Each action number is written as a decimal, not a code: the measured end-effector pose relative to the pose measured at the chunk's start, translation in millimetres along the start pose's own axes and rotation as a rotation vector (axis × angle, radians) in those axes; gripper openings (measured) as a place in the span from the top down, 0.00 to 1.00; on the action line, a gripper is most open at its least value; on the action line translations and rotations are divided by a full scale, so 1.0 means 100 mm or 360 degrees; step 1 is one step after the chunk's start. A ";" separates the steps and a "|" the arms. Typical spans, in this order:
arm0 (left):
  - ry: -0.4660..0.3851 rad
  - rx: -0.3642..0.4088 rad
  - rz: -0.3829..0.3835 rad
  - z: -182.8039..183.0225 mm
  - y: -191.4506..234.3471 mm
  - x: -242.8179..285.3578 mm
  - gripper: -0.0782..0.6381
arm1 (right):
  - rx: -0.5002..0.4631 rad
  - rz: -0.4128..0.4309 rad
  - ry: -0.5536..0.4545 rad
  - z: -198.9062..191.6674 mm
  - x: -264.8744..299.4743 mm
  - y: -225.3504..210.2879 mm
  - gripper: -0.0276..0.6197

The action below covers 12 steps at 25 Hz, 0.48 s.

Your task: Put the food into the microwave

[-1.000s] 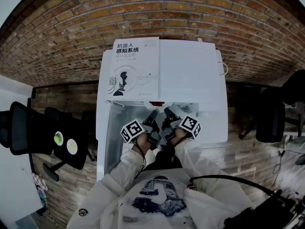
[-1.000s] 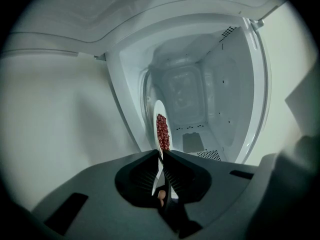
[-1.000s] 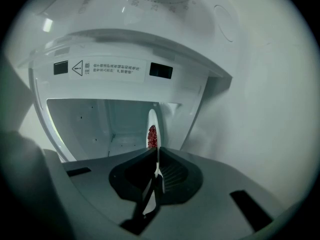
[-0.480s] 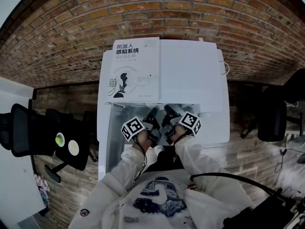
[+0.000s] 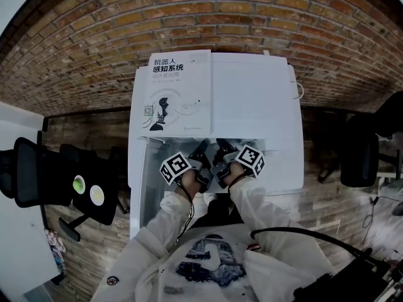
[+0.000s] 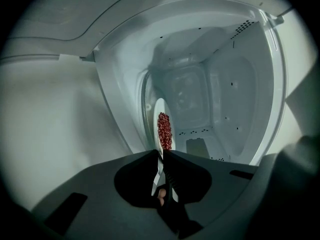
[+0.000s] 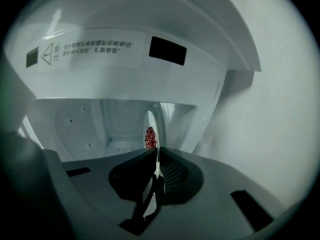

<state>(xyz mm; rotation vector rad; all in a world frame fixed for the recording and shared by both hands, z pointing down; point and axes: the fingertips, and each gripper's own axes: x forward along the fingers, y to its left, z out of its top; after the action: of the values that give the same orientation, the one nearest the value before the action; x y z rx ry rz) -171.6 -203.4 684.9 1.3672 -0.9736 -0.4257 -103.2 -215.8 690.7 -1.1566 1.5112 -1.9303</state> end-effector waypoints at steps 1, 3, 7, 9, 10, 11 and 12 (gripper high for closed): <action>-0.0002 0.0002 0.0000 0.00 0.00 0.00 0.84 | 0.0000 -0.0002 0.0000 0.00 0.00 0.00 0.92; -0.0005 0.0006 -0.0004 0.01 0.00 0.00 0.84 | -0.0001 -0.0002 -0.0001 -0.01 0.01 0.01 0.92; 0.0000 0.0021 -0.0016 0.00 -0.02 0.00 0.84 | -0.0030 0.0006 0.0000 0.00 0.01 0.03 0.92; 0.0000 0.0020 -0.0020 -0.01 -0.03 0.01 0.84 | -0.0037 0.0008 0.0002 0.00 0.01 0.04 0.91; -0.0002 0.0019 -0.0022 -0.01 -0.03 0.01 0.84 | -0.0039 0.0008 0.0004 0.00 0.01 0.04 0.91; -0.0003 0.0018 -0.0024 -0.01 -0.03 0.01 0.84 | -0.0042 0.0010 0.0007 0.00 0.01 0.04 0.91; -0.0005 0.0019 -0.0027 -0.01 -0.04 0.00 0.83 | -0.0044 0.0013 0.0010 -0.01 0.01 0.05 0.91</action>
<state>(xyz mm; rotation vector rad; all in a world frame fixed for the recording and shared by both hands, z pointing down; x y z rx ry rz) -169.6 -203.9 681.6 1.3870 -0.9691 -0.4355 -104.8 -217.6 686.4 -1.1554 1.5483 -1.9152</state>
